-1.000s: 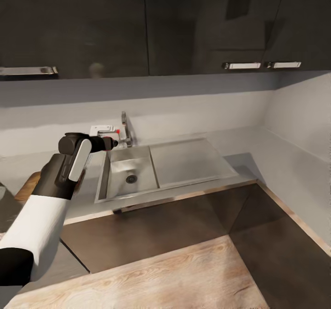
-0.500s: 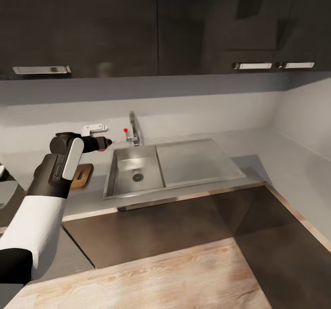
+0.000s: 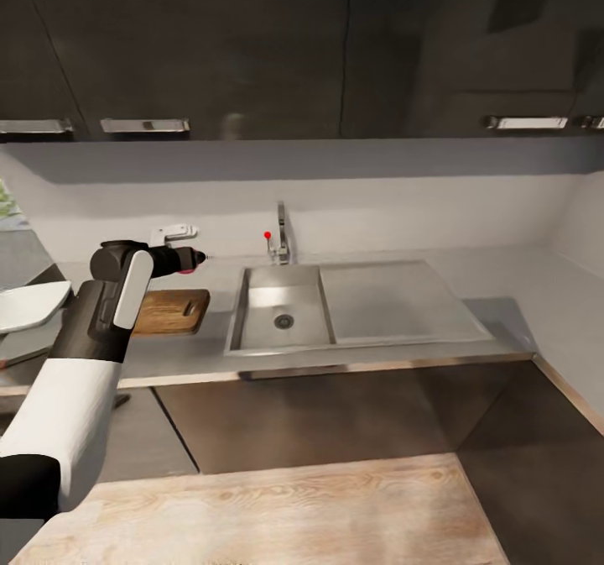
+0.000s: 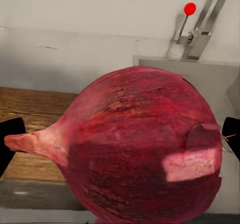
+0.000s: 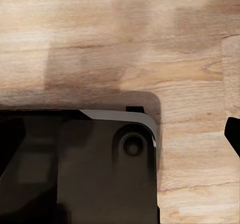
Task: In the kitchen, take the Vidalia onion out of the sink, dice it on the chopping board with the paring knife, put the diced onion into the bowl on the countertop, then place both the paring knife and the chopping board into the sink.
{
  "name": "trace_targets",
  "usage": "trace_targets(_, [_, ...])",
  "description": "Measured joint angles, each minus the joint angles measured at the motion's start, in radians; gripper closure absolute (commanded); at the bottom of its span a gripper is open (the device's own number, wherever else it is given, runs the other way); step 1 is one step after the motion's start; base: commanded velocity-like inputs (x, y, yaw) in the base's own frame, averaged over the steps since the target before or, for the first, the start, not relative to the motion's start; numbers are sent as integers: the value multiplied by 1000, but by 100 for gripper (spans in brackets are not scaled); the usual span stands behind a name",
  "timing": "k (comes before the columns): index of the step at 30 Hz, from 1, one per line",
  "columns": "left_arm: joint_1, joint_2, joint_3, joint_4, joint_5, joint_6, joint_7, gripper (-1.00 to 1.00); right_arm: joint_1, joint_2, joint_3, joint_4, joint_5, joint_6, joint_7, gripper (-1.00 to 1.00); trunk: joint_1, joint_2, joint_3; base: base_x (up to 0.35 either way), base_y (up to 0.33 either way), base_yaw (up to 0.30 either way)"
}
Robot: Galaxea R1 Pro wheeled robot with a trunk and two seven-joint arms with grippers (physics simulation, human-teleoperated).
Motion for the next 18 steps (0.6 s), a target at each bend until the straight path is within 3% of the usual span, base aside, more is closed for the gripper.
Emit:
trace_targets(7, [0,-2,-1,9,0,0,-1,100,0,-1,1,0,0,-1,0,-100,0,0,0,6,18,85])
trace_targets(18, [0,-2,-2,11,-1,1,-1,100,0,-1,3,0,2,0,1,-100,0,0,0,172,227,3])
